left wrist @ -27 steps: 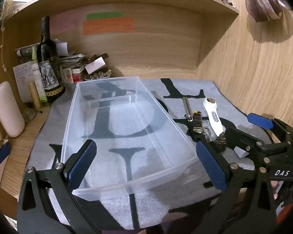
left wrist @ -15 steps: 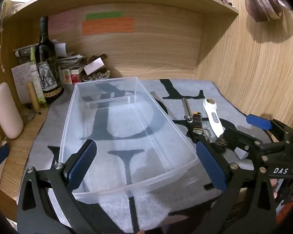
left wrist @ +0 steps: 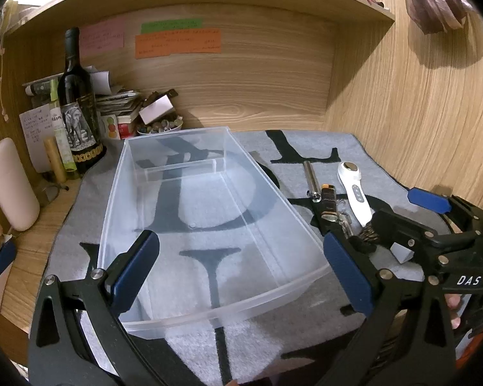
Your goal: Organize rigid objects
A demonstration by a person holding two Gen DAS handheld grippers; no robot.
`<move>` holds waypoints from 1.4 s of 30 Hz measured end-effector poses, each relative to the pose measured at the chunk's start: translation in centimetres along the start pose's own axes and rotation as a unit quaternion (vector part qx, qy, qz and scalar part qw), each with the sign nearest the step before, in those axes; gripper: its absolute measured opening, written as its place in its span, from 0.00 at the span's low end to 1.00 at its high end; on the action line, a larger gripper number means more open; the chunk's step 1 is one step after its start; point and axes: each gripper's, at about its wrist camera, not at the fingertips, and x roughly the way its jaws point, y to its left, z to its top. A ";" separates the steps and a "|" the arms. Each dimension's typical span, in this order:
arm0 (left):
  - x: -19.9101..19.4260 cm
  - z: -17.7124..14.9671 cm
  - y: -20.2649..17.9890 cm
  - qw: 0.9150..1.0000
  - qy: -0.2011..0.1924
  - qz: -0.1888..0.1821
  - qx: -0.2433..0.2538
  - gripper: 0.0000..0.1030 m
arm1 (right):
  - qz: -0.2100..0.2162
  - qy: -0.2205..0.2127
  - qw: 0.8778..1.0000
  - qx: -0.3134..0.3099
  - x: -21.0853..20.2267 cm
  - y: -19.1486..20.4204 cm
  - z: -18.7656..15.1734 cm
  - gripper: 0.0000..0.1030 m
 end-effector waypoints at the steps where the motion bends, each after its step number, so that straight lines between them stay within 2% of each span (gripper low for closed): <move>1: 0.0 0.0 0.0 1.000 0.000 0.001 0.000 1.00 | 0.001 0.000 1.000 0.000 0.0 0.0 0.0 1.00; 42: -0.2 0.1 -0.4 1.000 -0.003 -0.002 0.005 1.00 | 0.008 0.001 1.000 0.004 -0.1 0.2 0.4 1.00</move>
